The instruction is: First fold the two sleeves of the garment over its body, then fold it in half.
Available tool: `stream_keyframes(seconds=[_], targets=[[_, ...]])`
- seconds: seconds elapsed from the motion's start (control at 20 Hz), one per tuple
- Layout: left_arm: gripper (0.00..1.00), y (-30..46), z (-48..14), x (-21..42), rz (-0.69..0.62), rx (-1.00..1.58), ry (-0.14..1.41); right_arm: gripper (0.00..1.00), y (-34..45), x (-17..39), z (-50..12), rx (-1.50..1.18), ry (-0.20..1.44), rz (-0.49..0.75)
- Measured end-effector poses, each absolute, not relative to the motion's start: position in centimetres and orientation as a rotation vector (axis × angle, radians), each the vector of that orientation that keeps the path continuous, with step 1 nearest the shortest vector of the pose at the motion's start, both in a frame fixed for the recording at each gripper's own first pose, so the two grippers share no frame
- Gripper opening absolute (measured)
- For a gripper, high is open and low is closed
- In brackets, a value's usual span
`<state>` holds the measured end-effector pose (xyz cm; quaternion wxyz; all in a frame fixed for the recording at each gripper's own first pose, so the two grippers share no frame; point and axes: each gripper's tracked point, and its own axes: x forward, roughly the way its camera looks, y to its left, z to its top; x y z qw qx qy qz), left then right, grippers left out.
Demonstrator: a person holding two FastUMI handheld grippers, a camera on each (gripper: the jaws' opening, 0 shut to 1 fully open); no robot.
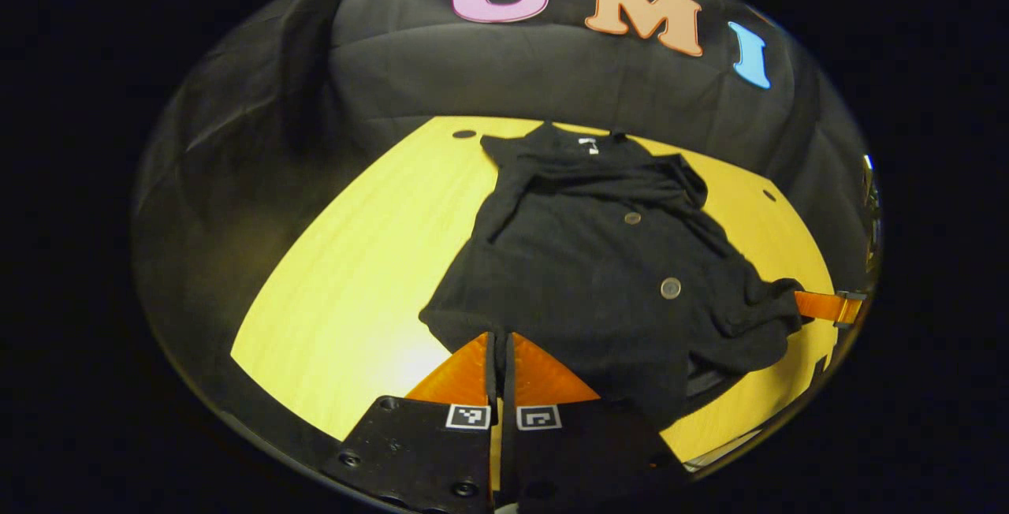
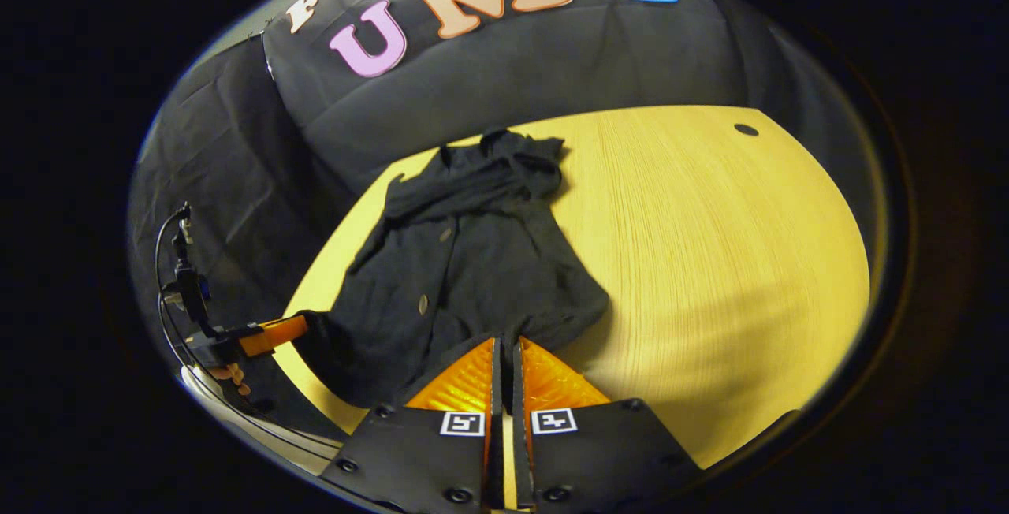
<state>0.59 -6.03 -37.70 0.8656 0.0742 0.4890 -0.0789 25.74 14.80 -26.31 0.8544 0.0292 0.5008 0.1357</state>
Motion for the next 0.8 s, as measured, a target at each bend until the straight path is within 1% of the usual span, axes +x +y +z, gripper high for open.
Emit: stream_keyframes(seconds=[0.2, 0.45, 0.6, 0.8], targets=[[0.0, -6.9, -35.1, 8.4, -0.18, 0.145, 0.882, 0.07, 16.1, 31.1, -23.7, 0.035, 0.969, 0.297], [0.0, -9.5, -33.1, 18.4, -0.175, 0.069, 0.746, 0.07, 17.7, 41.1, -20.5, -0.023, 0.823, 0.284], [0.0, -10.4, -33.9, 24.3, -0.137, 0.049, 0.692, 0.07, 18.9, 47.0, -20.0, -0.006, 0.774, 0.293], [0.0, -11.5, -36.2, 32.4, -0.075, 0.023, 0.629, 0.07, 19.7, 54.9, -21.4, -0.009, 0.715, 0.257]])
